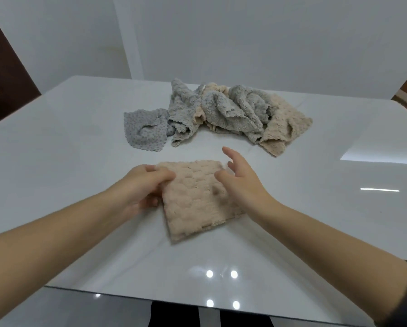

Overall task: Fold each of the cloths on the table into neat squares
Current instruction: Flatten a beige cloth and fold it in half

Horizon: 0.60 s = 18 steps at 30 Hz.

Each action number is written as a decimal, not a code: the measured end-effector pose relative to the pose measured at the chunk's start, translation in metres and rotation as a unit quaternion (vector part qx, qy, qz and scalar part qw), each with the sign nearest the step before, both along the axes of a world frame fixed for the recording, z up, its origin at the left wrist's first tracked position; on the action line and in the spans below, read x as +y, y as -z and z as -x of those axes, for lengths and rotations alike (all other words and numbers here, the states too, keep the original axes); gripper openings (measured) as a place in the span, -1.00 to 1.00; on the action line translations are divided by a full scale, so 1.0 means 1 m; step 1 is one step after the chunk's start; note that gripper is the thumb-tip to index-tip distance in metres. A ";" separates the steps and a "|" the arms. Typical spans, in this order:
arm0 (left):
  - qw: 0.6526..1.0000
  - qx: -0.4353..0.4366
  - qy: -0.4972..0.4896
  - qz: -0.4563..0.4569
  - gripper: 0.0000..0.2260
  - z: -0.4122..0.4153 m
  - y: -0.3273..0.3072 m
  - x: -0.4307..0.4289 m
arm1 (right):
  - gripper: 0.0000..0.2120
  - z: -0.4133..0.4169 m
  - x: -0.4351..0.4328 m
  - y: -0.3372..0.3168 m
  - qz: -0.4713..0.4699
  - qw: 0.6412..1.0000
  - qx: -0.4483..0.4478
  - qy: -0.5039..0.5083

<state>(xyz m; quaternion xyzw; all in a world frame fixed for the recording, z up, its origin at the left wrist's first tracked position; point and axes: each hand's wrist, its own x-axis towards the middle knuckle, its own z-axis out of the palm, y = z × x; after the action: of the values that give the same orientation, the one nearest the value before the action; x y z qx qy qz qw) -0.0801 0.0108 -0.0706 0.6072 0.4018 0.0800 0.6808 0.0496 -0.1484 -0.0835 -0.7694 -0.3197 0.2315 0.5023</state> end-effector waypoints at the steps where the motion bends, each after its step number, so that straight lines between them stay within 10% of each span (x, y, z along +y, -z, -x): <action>1: 1.000 0.003 0.002 -0.016 -0.87 -0.004 0.001 -0.001 | -0.40 -0.001 -0.002 -0.001 -0.010 1.000 0.014 0.013; 6: 0.990 -0.126 -0.035 0.045 -0.73 -0.025 -0.014 -0.020 | -0.44 -0.025 -0.023 -0.007 -0.042 0.978 0.193 0.074; 11: 0.974 -0.182 -0.068 0.118 -0.86 -0.061 -0.032 -0.044 | -0.51 -0.053 -0.065 -0.008 -0.127 0.876 0.466 0.009; 18: 0.986 -0.113 0.030 0.118 -0.89 -0.137 -0.026 -0.092 | -0.92 -0.094 -0.098 -0.007 -0.233 0.853 0.423 0.196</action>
<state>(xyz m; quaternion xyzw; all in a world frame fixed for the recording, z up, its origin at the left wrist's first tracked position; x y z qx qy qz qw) 0.0570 -0.0815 -0.0443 0.5211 0.3109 0.0798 0.7908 0.1431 -0.2459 -0.0768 -0.5047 0.0369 0.3501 0.7883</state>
